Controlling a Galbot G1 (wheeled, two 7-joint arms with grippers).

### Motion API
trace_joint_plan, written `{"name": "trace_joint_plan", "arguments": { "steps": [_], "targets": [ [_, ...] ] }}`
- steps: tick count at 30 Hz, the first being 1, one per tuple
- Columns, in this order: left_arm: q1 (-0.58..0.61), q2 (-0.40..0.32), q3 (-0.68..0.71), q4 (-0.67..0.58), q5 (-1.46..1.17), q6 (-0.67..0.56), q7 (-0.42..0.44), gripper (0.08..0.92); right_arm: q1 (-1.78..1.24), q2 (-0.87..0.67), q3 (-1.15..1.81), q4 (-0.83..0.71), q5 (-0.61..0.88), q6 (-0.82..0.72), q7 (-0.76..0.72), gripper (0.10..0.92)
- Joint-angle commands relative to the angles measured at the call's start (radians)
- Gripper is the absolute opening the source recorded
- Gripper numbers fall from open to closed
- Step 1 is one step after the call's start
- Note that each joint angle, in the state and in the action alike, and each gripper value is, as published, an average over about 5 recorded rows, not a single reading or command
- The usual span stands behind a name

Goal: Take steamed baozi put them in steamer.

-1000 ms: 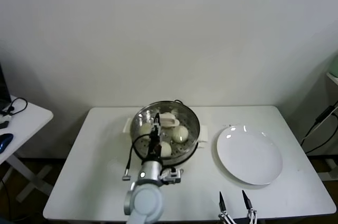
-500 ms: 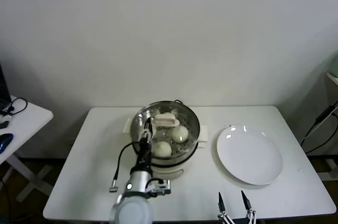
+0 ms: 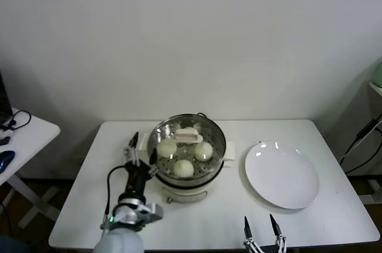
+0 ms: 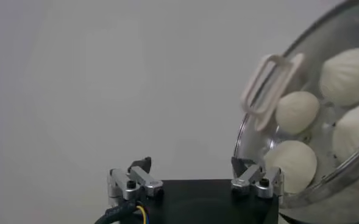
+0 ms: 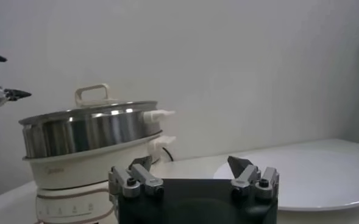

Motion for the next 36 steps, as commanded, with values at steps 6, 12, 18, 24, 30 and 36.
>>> {"name": "trace_joint_plan", "arguments": {
  "steps": [6, 12, 18, 24, 30, 36],
  "targets": [
    [0.131, 0.018, -0.414, 0.096, -1.138, -0.264, -0.053, 0.822, 0.016, -0.002, -0.003, -0.025, -0.019, 0.007, 0.049, 0.823],
    [0.179, 0.018, -0.432, 0.172, -1.235, -0.342, -0.048, 0.823, 0.022, 0.0, -0.001, -0.036, -0.042, 0.011, 0.068, 0.823],
    [0.192, 0.0, -0.406, 0.211, -1.241, -0.376, -0.04, 0.823, 0.026, 0.001, -0.001, -0.042, -0.05, 0.011, 0.078, 0.823],
    [0.195, -0.005, -0.404, 0.256, -1.236, -0.417, -0.033, 0.823, 0.03, 0.0, -0.003, -0.063, -0.051, 0.015, 0.085, 0.823],
    [0.2, -0.006, -0.414, 0.264, -1.236, -0.427, -0.031, 0.823, 0.031, -0.006, -0.008, -0.068, -0.052, 0.006, 0.087, 0.823],
    [0.206, -0.012, -0.41, 0.259, -1.227, -0.43, -0.029, 0.823, 0.032, -0.007, -0.012, -0.068, -0.055, -0.005, 0.087, 0.823]
  ]
}}
